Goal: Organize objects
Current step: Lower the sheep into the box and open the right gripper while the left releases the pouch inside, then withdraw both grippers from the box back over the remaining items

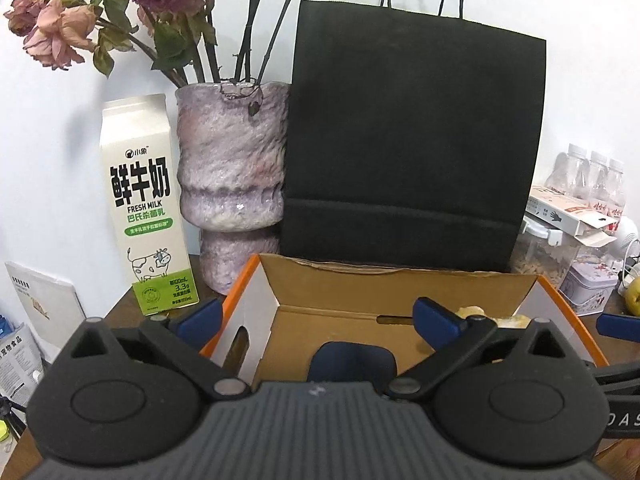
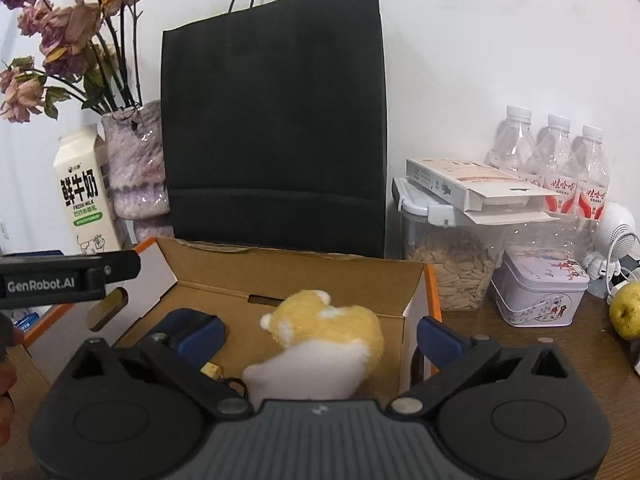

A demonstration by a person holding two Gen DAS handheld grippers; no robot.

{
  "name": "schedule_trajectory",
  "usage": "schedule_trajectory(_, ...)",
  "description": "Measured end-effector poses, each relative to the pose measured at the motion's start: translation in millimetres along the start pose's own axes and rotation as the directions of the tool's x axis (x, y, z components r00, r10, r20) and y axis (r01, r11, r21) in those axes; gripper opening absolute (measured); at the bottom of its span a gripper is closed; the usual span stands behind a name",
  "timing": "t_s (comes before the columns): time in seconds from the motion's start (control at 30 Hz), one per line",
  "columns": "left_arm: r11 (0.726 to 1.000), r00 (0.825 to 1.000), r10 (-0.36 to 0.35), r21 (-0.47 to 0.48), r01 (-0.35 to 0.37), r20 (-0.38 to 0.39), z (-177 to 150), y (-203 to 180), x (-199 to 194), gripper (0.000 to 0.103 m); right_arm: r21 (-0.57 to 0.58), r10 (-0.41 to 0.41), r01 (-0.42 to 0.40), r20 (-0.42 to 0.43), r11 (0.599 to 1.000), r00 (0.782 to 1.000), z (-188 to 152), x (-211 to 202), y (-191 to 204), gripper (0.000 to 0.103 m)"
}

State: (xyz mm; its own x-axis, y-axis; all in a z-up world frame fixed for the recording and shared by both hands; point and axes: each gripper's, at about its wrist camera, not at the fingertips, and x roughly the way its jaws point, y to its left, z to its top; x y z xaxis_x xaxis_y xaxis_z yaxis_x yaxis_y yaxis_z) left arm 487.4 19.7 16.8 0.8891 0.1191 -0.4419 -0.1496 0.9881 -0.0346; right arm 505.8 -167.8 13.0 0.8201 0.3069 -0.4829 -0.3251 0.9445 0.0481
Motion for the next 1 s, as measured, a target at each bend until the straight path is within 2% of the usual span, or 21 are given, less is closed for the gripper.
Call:
schedule_trajectory(0.23,1.000,1.000,-0.016,-0.009,0.016,0.018,2.5,1.9,-14.6,0.103,-0.003,0.013,-0.013,0.022,1.000,1.000,3.7,-13.9,3.9,0.103)
schedule_trajectory(0.57,0.999,0.995,-0.035,-0.002,0.035,0.091,3.4,3.5,-69.5,0.103,-0.012,0.043,-0.042,0.091,0.999,0.995,7.8,-54.9,14.9,0.103)
schedule_trajectory(1.0,0.995,0.991,-0.090,0.047,0.086,0.097,-28.2,7.6,-149.1,0.103,-0.046,0.038,-0.032,0.121,0.998,0.992,-20.0,-131.1,26.1,0.103)
